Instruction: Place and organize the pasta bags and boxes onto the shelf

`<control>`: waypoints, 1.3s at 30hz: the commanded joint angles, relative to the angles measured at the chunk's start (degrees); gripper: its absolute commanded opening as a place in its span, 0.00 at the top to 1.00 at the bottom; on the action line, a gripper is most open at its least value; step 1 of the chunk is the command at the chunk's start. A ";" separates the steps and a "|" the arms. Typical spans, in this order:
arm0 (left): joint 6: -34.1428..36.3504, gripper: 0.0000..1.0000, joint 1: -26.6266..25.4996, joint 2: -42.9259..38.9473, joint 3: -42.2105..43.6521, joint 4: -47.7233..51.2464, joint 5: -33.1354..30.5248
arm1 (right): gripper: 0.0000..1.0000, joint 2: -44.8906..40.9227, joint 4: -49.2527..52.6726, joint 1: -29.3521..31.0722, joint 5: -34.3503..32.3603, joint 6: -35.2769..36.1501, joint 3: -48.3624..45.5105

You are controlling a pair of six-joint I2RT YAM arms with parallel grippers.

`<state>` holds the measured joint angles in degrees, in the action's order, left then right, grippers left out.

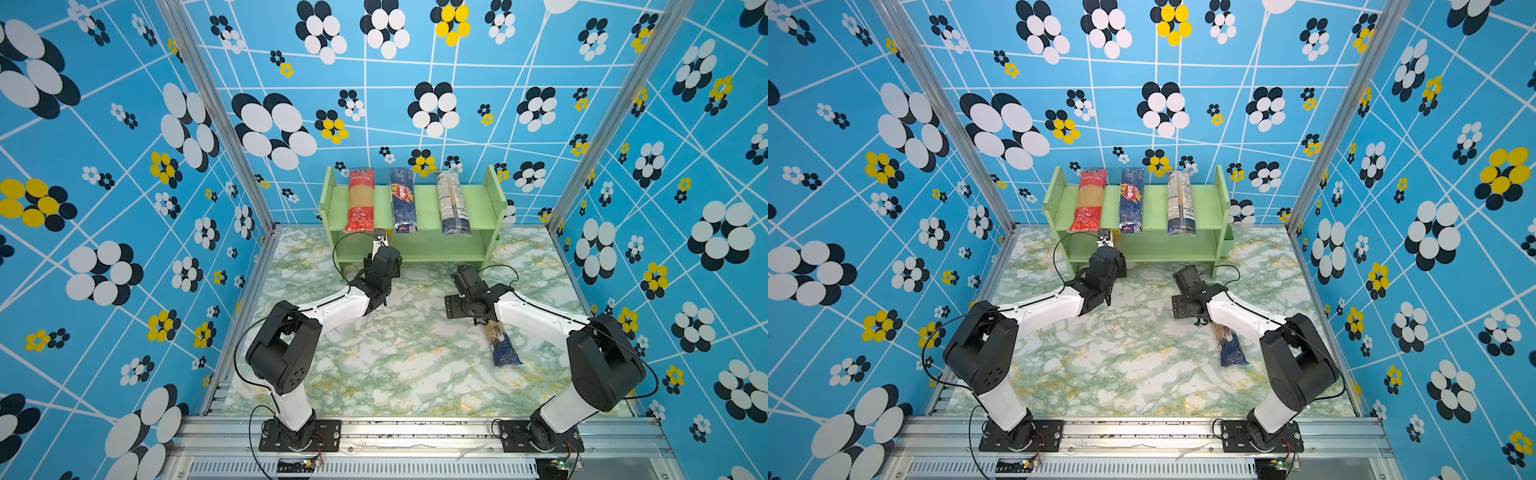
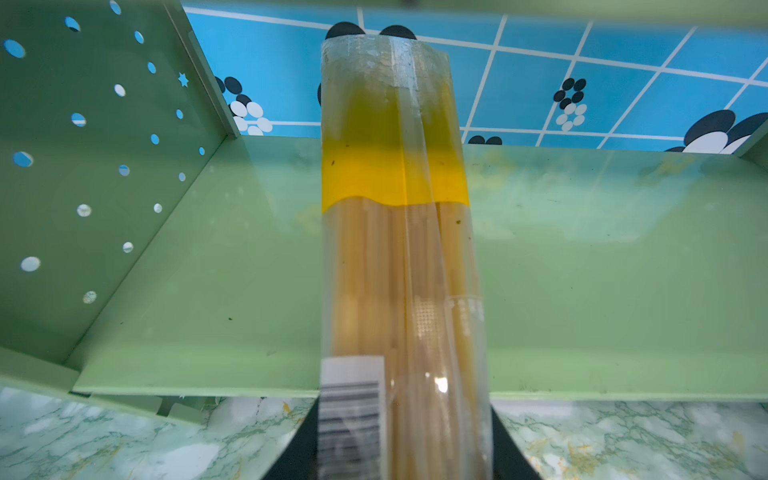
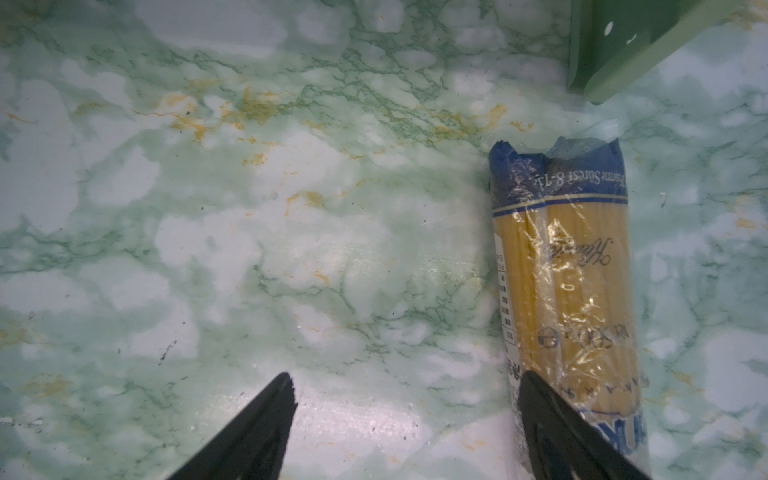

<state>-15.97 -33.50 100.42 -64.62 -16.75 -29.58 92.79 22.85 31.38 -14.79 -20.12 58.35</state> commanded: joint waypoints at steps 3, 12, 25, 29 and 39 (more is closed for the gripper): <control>1.59 1.00 0.79 -0.15 -4.91 -9.28 -1.01 | 0.13 -0.68 -0.31 -0.44 -1.32 0.48 0.15; 1.93 1.00 1.65 0.38 -5.37 -8.76 1.12 | 0.13 -0.60 -0.48 -0.61 -1.32 0.43 0.23; 1.55 1.00 3.13 1.61 -5.26 -7.95 3.72 | 0.13 -1.03 -0.18 -0.62 -1.48 0.26 0.10; 1.44 1.00 3.57 1.75 -5.10 -7.81 3.96 | 0.13 -1.08 -0.20 -0.62 -1.50 0.18 0.19; 0.14 1.00 3.83 1.98 -4.73 -7.23 5.06 | 0.13 -1.30 -0.05 -0.61 -1.65 0.17 0.22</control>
<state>-15.25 -30.37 103.42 -66.08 -16.73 -23.92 92.79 22.85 31.18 -14.96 -20.12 58.35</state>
